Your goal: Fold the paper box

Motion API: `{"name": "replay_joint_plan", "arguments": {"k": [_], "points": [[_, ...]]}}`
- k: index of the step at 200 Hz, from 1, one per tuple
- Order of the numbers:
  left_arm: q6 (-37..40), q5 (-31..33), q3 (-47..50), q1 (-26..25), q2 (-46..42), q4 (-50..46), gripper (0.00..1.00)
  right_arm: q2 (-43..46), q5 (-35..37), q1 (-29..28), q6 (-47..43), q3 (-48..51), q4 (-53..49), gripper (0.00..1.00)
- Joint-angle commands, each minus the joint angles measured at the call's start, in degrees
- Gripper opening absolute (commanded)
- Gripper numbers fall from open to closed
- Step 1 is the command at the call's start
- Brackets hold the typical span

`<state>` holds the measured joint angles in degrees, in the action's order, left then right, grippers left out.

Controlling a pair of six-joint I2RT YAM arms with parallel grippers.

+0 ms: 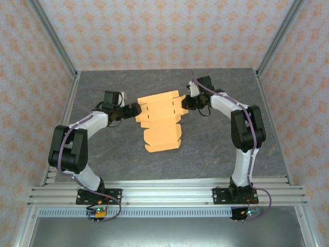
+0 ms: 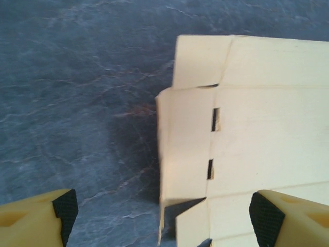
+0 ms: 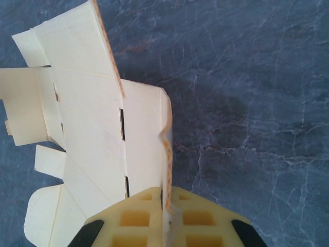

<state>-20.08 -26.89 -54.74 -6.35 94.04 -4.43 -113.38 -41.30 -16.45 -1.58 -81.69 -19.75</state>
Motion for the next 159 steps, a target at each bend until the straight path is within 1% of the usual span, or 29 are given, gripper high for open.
{"name": "replay_joint_plan", "arguments": {"k": [1,10,34,53,67,74,82,96,110,120,128,142,146,152,159], "points": [[2.6,-1.4,1.2,-2.0,1.7,6.3,0.81,2.1,-1.5,0.3,-2.3,1.7,0.0,0.02],[3.5,0.0,1.1,-2.7,2.3,6.0,0.76,2.9,-1.5,0.3,-2.0,3.1,1.2,0.02],[3.1,1.6,1.1,-3.0,4.5,6.8,0.54,4.4,-0.4,0.4,-1.3,4.3,2.2,0.03],[2.8,3.7,2.0,-3.3,4.8,8.1,0.45,5.8,0.2,0.3,-0.3,5.8,3.9,0.06],[4.2,5.8,2.4,-3.6,4.6,8.1,0.41,6.7,1.1,0.3,0.1,6.8,5.1,0.06],[5.2,5.9,2.3,-3.9,4.9,7.5,0.39,7.0,1.6,0.3,0.1,6.9,5.1,0.06],[6.3,5.9,1.7,-4.4,5.3,6.4,0.34,7.3,2.0,0.4,0.3,6.9,5.0,0.06],[8.0,5.2,1.0,-5.0,5.9,5.7,0.22,8.2,1.8,0.4,1.4,7.6,6.2,0.08],[7.8,3.1,1.8,-5.0,5.4,8.4,0.13,9.1,3.1,0.3,2.6,8.9,8.2,0.18],[6.9,2.4,3.3,-5.1,4.2,11.1,0.07,10.3,6.2,0.4,3.6,9.6,8.5,0.31],[5.7,2.5,4.7,-5.2,2.5,13.8,0.05,12.4,10.6,0.3,5.5,11.0,9.5,0.41],[3.9,3.3,7.2,-5.4,-0.9,17.7,0.04,18.0,17.8,0.4,10.5,15.1,13.0,0.53],[3.7,4.1,7.8,-5.8,-1.9,18.4,0.04,19.5,19.7,0.3,11.8,16.1,13.4,0.56],[3.6,5.6,8.7,-6.3,-3.4,19.5,0.04,22.1,22.0,0.3,13.7,17.3,13.9,0.64],[3.8,7.8,9.7,-7.3,-5.1,20.6,0.04,24.8,24.8,0.2,16.1,18.5,14.3,0.69]]}}
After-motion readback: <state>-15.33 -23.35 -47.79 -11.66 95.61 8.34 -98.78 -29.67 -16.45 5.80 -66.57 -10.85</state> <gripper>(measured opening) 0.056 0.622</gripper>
